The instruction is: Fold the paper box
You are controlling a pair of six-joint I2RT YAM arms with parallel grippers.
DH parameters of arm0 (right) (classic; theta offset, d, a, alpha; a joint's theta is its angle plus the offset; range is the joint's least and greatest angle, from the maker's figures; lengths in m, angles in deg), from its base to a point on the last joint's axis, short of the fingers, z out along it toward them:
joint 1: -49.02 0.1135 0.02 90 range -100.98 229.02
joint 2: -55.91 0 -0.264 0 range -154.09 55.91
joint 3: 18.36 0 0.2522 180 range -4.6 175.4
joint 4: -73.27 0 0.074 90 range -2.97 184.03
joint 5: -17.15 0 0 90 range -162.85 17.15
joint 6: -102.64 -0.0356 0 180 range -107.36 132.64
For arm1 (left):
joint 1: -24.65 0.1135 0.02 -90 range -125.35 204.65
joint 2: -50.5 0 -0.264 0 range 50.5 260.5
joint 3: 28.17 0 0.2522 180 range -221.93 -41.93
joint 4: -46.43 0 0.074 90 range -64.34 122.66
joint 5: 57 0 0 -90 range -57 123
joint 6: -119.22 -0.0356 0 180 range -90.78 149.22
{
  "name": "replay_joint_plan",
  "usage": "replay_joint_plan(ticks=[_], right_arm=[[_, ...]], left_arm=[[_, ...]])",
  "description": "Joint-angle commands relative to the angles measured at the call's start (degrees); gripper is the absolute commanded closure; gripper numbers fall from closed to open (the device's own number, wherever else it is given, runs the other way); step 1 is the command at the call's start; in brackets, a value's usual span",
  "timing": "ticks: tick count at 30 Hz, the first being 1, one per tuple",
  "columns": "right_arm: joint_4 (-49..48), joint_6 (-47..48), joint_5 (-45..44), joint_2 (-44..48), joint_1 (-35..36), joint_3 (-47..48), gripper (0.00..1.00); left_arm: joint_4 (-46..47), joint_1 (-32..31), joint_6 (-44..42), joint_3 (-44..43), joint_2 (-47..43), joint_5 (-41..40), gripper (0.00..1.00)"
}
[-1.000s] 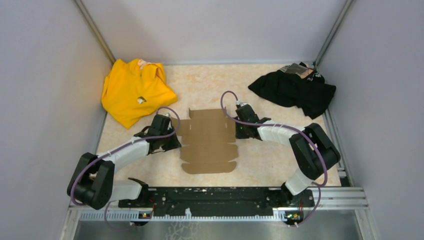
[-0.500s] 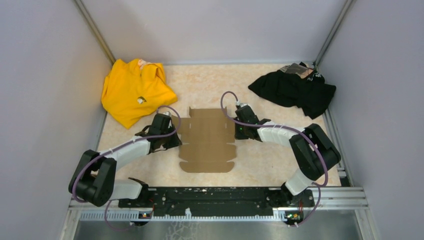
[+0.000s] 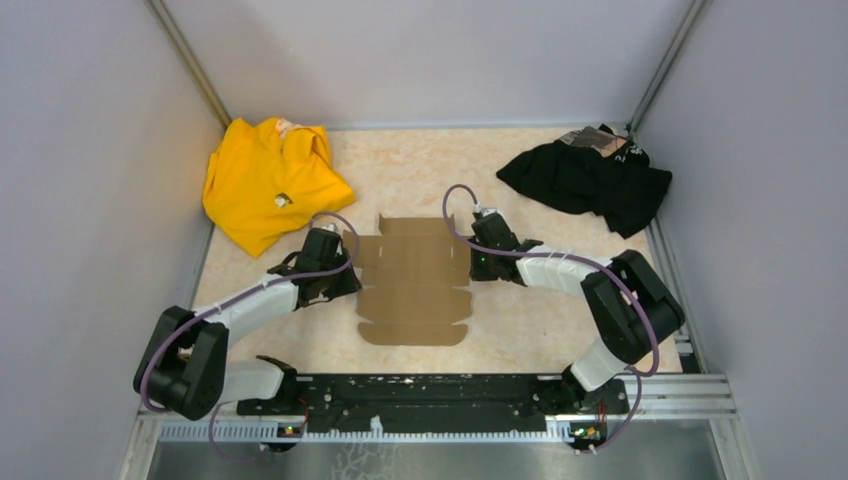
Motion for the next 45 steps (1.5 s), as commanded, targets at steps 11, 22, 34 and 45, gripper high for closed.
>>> replay_joint_plan(ticks=[11, 22, 34, 45], right_arm=[[10.2, 0.1, -3.7, 0.3, 0.9, -1.7, 0.89], [9.1, -0.5, -2.0, 0.1, 0.9, -2.6, 0.89], [8.0, -0.7, -1.0, -0.3, 0.9, -3.6, 0.89], [6.8, -0.1, 1.5, -0.5, 0.9, -3.7, 0.89]], left_arm=[[-3.7, -0.2, 1.6, 0.3, 0.6, -4.9, 0.60], [-2.5, -0.1, 0.3, -3.5, 5.7, -6.7, 0.60], [-0.6, 0.0, 0.1, -3.0, 6.8, -6.2, 0.63], [0.1, 0.0, 0.3, -3.7, 6.6, -4.4, 0.65]])
